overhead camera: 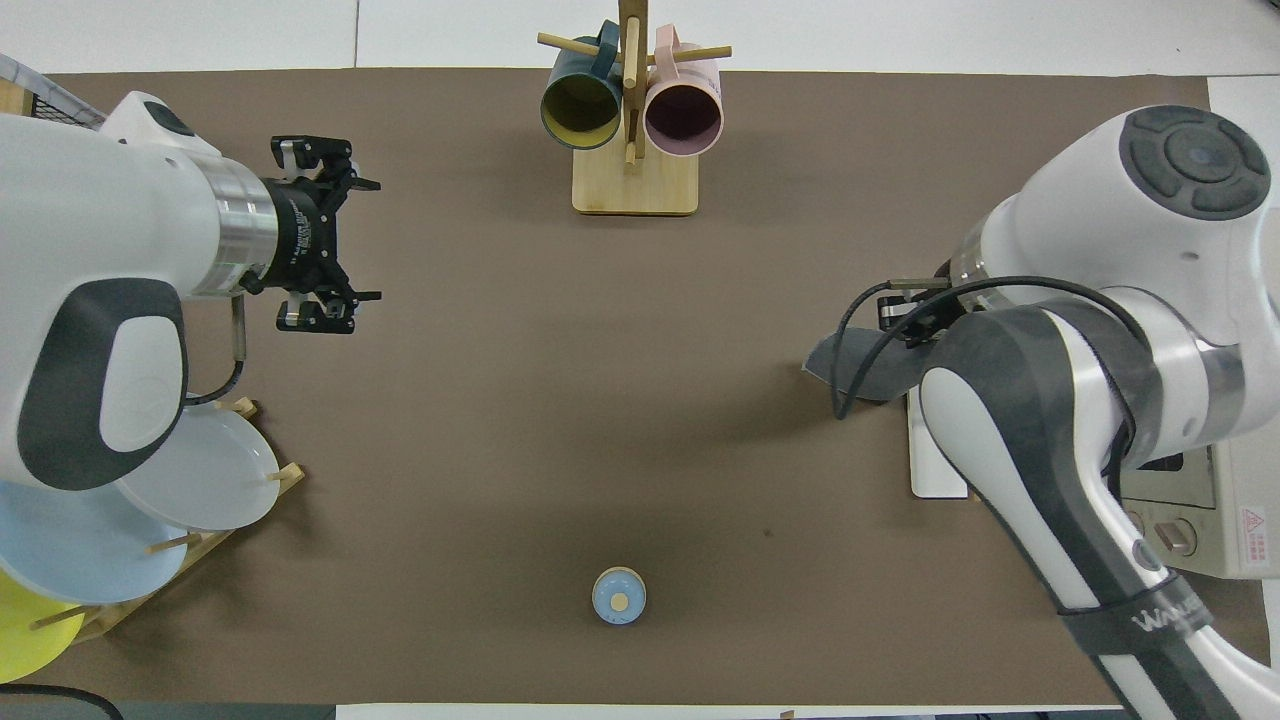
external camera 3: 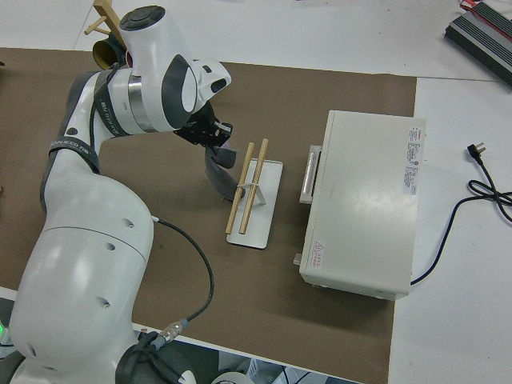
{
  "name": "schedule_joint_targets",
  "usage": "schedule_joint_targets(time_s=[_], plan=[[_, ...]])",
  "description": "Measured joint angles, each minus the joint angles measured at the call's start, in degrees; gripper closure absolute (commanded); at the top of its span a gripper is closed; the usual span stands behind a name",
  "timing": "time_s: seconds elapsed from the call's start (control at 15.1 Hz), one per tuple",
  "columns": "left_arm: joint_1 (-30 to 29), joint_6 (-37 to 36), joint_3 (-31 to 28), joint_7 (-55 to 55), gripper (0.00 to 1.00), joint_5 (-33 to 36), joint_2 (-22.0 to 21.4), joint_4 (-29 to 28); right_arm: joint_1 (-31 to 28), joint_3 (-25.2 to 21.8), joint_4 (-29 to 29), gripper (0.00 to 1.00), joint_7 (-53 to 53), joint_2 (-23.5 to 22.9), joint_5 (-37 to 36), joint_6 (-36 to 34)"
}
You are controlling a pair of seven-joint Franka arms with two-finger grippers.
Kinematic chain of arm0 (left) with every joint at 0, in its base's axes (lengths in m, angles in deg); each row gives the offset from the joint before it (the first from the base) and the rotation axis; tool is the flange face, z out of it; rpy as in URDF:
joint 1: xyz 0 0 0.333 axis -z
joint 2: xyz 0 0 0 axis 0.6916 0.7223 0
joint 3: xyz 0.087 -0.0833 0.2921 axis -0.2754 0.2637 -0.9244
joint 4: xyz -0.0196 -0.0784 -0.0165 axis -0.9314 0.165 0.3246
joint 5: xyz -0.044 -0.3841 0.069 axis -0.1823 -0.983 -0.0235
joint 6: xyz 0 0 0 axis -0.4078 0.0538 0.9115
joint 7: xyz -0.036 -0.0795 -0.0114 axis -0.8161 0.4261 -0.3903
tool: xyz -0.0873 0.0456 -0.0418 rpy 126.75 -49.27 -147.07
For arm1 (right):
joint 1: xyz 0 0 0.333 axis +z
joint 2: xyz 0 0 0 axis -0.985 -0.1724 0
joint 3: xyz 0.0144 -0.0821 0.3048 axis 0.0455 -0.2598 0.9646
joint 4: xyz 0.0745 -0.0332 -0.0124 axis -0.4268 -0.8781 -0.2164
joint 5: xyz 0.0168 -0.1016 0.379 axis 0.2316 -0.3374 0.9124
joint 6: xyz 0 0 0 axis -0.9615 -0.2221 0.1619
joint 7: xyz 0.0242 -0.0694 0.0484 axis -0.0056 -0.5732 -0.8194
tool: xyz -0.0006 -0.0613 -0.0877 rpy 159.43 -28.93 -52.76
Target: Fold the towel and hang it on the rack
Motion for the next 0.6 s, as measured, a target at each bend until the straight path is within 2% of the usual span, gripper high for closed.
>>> schedule_joint_targets(time_s=[0.13, 0.33, 0.6], plan=[[-2.28, -0.17, -0.04, 10.11, 0.0, -0.25, 0.0, -0.25, -3.59, -0.09, -0.04, 1.0, -3.9, 0.02, -3.58, -1.74], [-5.24, -1.58, -0.05, 27.56, 0.0, -0.36, -0.03, -0.31, -4.63, -0.04, -0.05, 1.0, -6.04, 0.28, -9.57, -2.89], [-8.0, -6.08, -0.92, 50.66, 0.0, -0.26, -0.09, 0.73, -5.36, 0.02, -0.24, 1.0, -8.72, 0.54, -11.03, -3.3]])
